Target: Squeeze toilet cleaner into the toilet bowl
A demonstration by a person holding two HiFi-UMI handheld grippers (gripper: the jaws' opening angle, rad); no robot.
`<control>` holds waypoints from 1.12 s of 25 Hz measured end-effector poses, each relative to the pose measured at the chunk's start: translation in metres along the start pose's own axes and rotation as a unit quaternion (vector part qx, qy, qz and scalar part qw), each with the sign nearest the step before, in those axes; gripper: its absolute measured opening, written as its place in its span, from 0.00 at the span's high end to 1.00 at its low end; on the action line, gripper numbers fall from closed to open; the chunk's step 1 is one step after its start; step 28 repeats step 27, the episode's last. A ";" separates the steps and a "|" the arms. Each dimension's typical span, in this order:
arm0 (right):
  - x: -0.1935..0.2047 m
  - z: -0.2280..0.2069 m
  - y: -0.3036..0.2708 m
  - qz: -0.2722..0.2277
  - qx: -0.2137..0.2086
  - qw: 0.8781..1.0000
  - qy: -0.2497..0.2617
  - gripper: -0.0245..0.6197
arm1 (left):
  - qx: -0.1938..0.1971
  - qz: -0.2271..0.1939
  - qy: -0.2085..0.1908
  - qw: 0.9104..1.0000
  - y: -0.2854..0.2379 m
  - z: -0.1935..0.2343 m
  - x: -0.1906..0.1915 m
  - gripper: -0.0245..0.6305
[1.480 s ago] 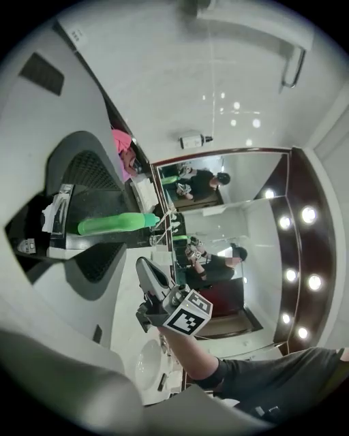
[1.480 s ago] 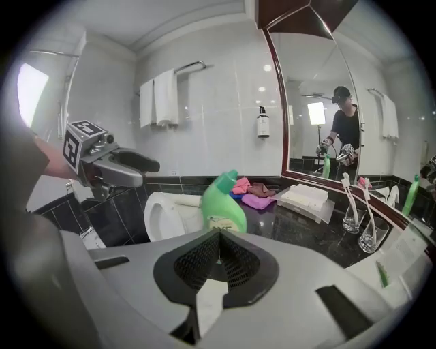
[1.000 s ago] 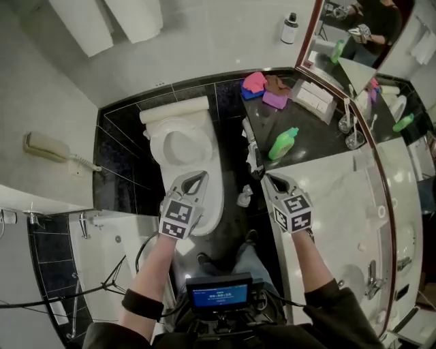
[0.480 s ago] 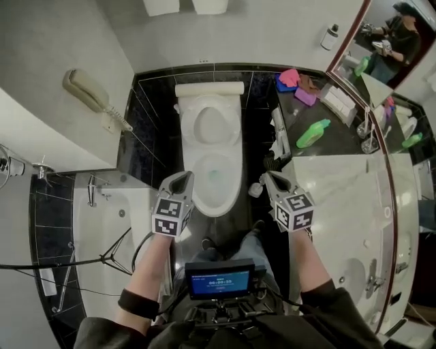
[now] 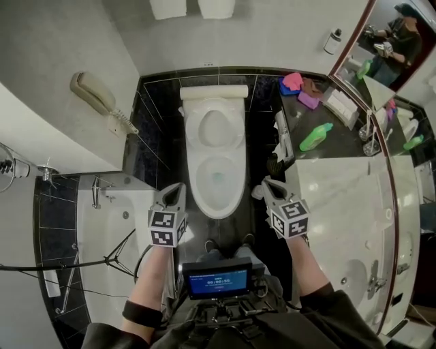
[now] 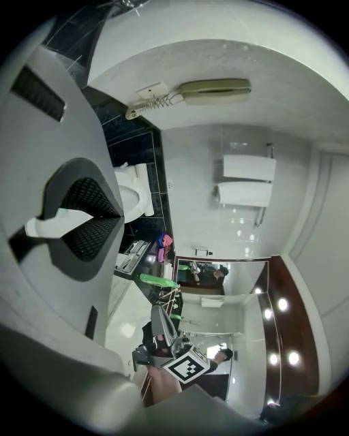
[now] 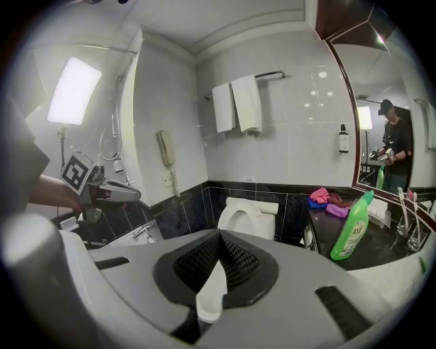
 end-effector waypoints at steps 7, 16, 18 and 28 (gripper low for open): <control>-0.002 -0.010 -0.003 0.007 0.000 1.000 0.019 0.96 | -0.022 0.008 0.018 1.000 -0.003 0.007 0.008 0.96; 0.005 -0.017 -0.004 0.014 -0.008 1.000 0.023 0.96 | -0.030 0.009 0.028 0.999 -0.007 0.003 0.006 0.96; 0.004 -0.015 -0.003 0.016 -0.013 1.000 0.021 0.96 | -0.030 0.009 0.029 0.999 -0.007 0.001 0.007 0.96; 0.007 -0.020 -0.003 0.016 -0.014 0.999 0.027 0.96 | -0.034 0.012 0.034 0.999 -0.006 -0.001 0.014 0.96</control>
Point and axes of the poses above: the fingertips, and each gripper's own axes: y backward along the fingers, z to its left, x out of its underside, the point moved 1 cm from there along y, backward along the fingers, and after that the axes turned 3 degrees about z, right-handed, at the moved point
